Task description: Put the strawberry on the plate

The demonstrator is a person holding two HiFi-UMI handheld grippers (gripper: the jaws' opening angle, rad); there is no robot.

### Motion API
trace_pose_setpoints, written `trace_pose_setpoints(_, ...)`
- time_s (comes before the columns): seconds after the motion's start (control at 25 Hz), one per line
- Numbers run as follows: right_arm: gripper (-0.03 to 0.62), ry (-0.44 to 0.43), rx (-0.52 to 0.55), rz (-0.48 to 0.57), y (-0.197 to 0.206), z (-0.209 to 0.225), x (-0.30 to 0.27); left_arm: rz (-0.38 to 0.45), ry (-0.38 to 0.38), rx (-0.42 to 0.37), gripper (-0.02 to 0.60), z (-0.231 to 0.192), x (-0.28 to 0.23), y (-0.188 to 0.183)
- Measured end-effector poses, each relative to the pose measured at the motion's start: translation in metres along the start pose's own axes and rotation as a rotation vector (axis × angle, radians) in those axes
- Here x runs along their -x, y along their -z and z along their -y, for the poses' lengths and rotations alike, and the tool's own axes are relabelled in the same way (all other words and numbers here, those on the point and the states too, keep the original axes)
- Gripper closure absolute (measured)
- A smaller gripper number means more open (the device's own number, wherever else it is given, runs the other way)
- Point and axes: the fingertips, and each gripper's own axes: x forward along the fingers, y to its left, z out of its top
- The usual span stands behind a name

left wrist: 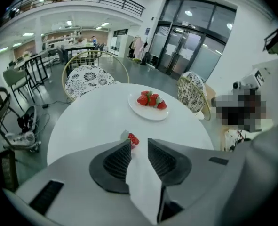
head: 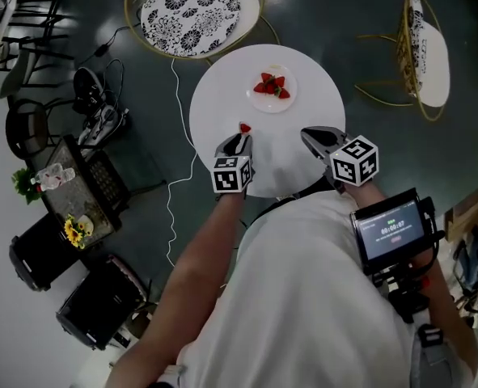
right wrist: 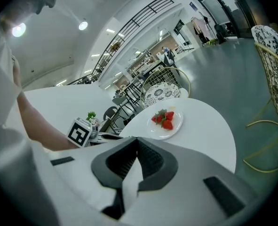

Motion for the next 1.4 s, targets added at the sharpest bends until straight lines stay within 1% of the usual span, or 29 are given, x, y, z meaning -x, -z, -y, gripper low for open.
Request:
trace_pose_setpoints(0.08, 0.586, 0.005, -0.008, 0.001, 0.002, 0.003, 0.002, -0.027, -0.022, -0.069, 0.478, -0.003, -0.007, -0.002)
trace_pose_setpoints(0.12, 0.586, 0.008, -0.011, 0.002, 0.003, 0.004, 0.003, -0.040, -0.031, -0.089, 0.465, -0.005, -0.010, -0.002)
trace_pose_setpoints(0.32, 0.586, 0.026, -0.028, 0.010, 0.007, 0.011, 0.008, -0.111, -0.053, -0.153, 0.453, -0.014, -0.026, 0.000)
trace_pose_setpoints(0.6, 0.586, 0.044, -0.046, 0.020, 0.013, 0.017, 0.012, -0.134, -0.072, -0.133, 0.453, -0.022, -0.028, 0.002)
trace_pose_setpoints(0.72, 0.586, 0.043, -0.046, 0.027, 0.011, 0.017, 0.011, -0.118, -0.075, -0.107, 0.454, -0.023, -0.025, -0.001)
trace_pose_setpoints(0.8, 0.586, 0.041, -0.044, 0.034, 0.008, 0.016, 0.010, -0.099, -0.069, -0.115, 0.454, -0.019, -0.023, -0.006)
trace_pose_setpoints(1.12, 0.586, 0.046, -0.051, 0.054, 0.006, 0.018, 0.014, -0.023, 0.003, -0.241, 0.454, 0.019, -0.029, -0.048)
trace_pose_setpoints(1.28, 0.586, 0.061, -0.065, 0.064, 0.008, 0.020, 0.015, -0.004, 0.020, -0.273, 0.454, 0.026, -0.041, -0.066)
trace_pose_setpoints(1.4, 0.586, 0.071, -0.080, 0.072, 0.009, 0.027, 0.021, -0.015, 0.021, -0.290, 0.454, 0.031, -0.055, -0.075)
